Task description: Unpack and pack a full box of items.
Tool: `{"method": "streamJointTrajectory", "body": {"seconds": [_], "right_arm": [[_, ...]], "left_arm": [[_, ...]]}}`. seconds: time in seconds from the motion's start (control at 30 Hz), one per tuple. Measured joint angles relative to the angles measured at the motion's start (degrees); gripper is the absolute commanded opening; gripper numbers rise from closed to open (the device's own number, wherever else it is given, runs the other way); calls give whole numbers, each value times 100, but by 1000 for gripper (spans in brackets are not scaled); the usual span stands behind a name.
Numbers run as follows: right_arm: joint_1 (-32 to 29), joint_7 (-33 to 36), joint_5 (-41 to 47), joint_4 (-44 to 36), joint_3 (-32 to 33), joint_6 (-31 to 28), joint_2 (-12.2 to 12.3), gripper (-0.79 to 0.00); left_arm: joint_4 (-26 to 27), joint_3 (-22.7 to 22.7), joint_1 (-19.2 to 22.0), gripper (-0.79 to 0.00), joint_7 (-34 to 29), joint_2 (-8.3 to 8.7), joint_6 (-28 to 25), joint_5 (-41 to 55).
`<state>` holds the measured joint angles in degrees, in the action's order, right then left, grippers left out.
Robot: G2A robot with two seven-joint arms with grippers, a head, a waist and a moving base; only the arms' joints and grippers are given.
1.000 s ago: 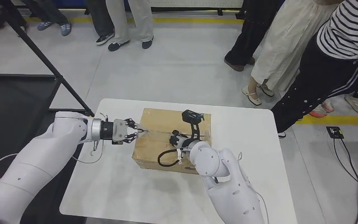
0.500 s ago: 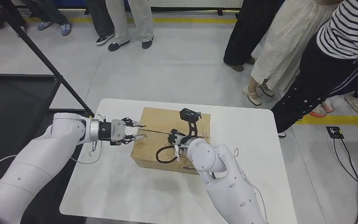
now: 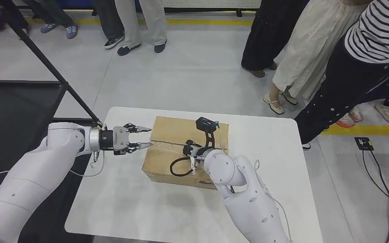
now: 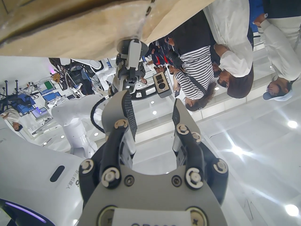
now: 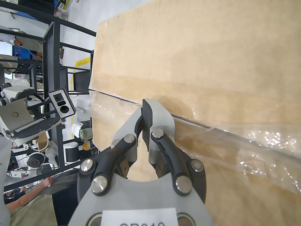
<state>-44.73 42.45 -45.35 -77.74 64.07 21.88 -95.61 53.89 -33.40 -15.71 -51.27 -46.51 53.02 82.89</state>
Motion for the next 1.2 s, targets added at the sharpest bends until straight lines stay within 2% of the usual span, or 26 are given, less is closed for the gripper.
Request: {"method": "streamJointTrajectory", "body": {"seconds": [0.17, 0.43, 0.6, 0.63, 0.7, 0.77, 0.83, 0.9, 1.0, 1.03, 1.1, 1.13, 1.17, 1.2], "right_arm": [[-33, -17, 16, -71, -11, -23, 11, -785], [-160, 52, 307, -262, 87, -211, 41, -785], [-199, 47, 546, -321, 193, -312, 62, -785], [-211, 35, 554, -336, 201, -316, 67, -785], [-241, 18, 559, -376, 208, -307, 77, -785], [-265, 12, 550, -413, 207, -286, 87, -785], [-283, 10, 546, -443, 211, -279, 96, -785], [-304, 9, 555, -476, 218, -296, 107, -785], [-333, 10, 563, -525, 217, -356, 123, -785], [-347, 5, 565, -544, 214, -377, 128, -785], [-384, -10, 563, -593, 211, -426, 140, -785], [-403, -20, 561, -619, 214, -440, 146, -785], [-435, -41, 566, -663, 227, -449, 154, -785], [-465, -62, 578, -702, 245, -452, 160, -785]], "left_arm": [[-127, -173, -145, -379, 2, 86, -27, -36], [-126, -457, -638, -237, 518, 196, -239, -56], [55, -588, -941, -228, 781, 206, -378, 13], [55, -627, -984, -283, 802, 205, -409, 72], [17, -758, -1090, -493, 787, 206, -514, 274], [-67, -927, -1216, -785, 652, 218, -631, 587], [-143, -1047, -1305, -785, 825, 230, -793, 710], [-120, -1165, -1385, -785, 1296, 229, -1140, 717], [160, -1319, -1542, -785, 2110, 214, -2034, 574], [292, -1358, -1611, -545, 2334, 208, -2339, 523], [427, -1386, -1675, -394, 2520, 201, -2733, 561], [410, -1385, -1672, -37, 2504, 202, -2725, 575], [390, -1382, -1668, 0, 2480, 202, -2641, 580], [384, -1381, -1665, 0, 2472, 203, -2600, 580]]}}
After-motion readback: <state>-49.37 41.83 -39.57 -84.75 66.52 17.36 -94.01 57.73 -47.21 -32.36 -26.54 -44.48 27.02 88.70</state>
